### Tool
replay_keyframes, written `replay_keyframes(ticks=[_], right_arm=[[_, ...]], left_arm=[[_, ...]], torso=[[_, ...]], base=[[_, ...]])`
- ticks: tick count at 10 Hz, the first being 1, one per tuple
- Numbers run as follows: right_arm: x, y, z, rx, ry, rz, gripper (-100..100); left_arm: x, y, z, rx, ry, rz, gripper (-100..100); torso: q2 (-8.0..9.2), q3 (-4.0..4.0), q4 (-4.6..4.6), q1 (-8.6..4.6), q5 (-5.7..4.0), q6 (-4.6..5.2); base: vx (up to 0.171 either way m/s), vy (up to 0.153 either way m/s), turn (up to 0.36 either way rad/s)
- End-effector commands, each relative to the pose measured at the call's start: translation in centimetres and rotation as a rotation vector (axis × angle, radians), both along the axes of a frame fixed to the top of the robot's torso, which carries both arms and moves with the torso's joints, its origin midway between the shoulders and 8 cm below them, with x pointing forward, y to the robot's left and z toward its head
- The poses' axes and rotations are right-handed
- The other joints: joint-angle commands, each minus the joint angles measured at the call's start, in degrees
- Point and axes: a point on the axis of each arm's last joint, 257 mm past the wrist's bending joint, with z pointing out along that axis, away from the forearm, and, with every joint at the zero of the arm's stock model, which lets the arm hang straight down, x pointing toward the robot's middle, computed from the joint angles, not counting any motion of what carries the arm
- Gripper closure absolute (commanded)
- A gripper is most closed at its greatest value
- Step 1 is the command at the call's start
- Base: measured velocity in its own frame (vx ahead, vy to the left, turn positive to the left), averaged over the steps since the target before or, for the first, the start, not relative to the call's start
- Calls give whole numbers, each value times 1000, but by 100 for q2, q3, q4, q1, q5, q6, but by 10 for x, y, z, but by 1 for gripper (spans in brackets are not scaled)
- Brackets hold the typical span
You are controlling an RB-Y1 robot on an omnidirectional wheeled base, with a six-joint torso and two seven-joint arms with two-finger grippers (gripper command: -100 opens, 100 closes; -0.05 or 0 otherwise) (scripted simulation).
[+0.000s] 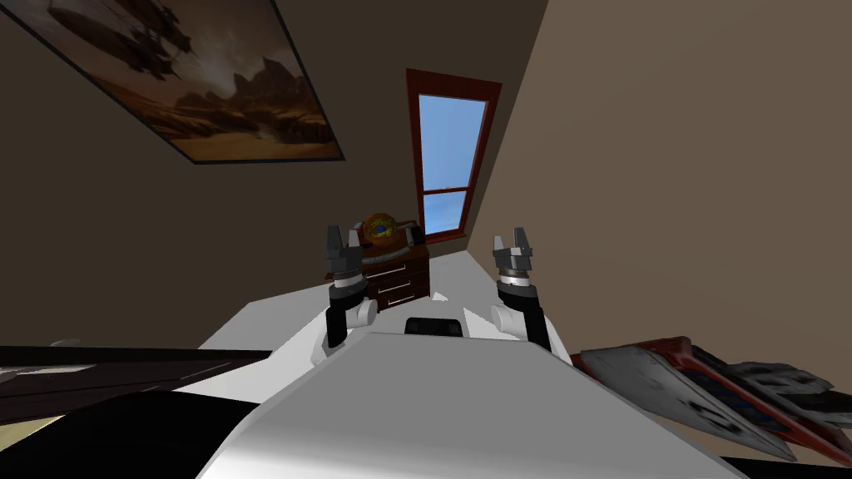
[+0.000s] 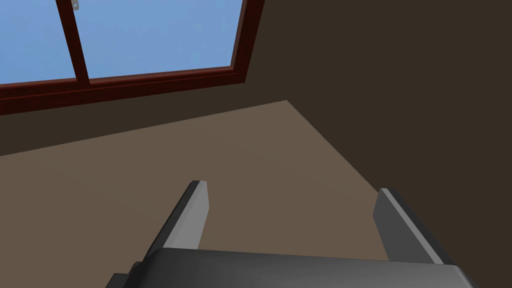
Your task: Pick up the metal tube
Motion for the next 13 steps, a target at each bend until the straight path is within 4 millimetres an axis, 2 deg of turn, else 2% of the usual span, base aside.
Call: replay_keyframes(ticks=[1, 6, 13], right_arm=[[0, 0, 0, 0, 0, 0, 0], [0, 0, 0, 0, 0, 0, 0], [0, 0, 0, 0, 0, 0, 0]], left_arm=[[7, 3, -5, 8, 33, -16, -100], [37, 26, -30, -10, 172, -51, -100], [62, 52, -57, -49, 313, -60, -100]], torso=[[0, 0, 0, 0, 0, 0], [17, 10, 4, -43, -10, 0], [3, 2, 1, -30, -7, 0]], base=[[-11, -44, 27], [-40, -103, 38], [-13, -77, 19]])
